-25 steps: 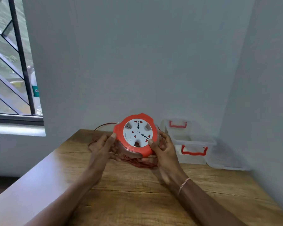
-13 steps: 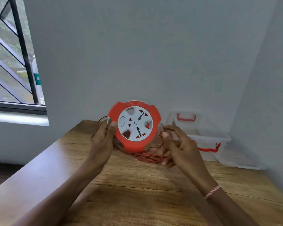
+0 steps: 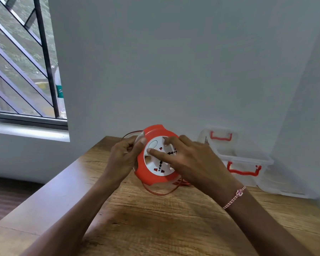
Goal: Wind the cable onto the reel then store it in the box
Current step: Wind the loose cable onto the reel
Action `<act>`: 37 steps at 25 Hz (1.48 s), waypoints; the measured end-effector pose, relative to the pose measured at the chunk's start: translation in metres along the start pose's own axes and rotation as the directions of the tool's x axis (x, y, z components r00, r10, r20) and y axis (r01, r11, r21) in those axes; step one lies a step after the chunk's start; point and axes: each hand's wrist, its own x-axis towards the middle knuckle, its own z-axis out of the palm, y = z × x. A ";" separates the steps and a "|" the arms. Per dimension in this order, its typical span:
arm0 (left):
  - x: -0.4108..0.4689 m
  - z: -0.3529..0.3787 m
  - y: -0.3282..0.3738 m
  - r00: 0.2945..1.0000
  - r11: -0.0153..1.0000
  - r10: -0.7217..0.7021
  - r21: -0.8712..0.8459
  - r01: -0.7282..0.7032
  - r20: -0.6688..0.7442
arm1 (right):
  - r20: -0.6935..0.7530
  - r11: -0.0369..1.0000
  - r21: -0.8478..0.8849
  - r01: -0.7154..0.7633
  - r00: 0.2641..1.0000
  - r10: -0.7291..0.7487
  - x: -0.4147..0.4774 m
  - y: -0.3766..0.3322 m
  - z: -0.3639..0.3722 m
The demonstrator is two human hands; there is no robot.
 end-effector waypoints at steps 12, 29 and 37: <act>0.000 0.000 0.002 1.000 0.998 0.017 -0.061 -0.016 0.012 | -0.116 0.998 -0.065 -0.007 0.993 -0.001 -0.003 0.002 0.002; -0.005 0.011 0.007 0.980 0.991 0.136 0.037 -0.132 -0.143 | -0.176 0.987 0.113 -0.114 0.976 0.132 -0.018 0.003 0.013; -0.005 0.008 0.021 0.967 0.978 0.200 0.091 -0.188 -0.156 | -0.257 0.980 0.115 -0.163 0.948 0.187 -0.005 -0.017 0.013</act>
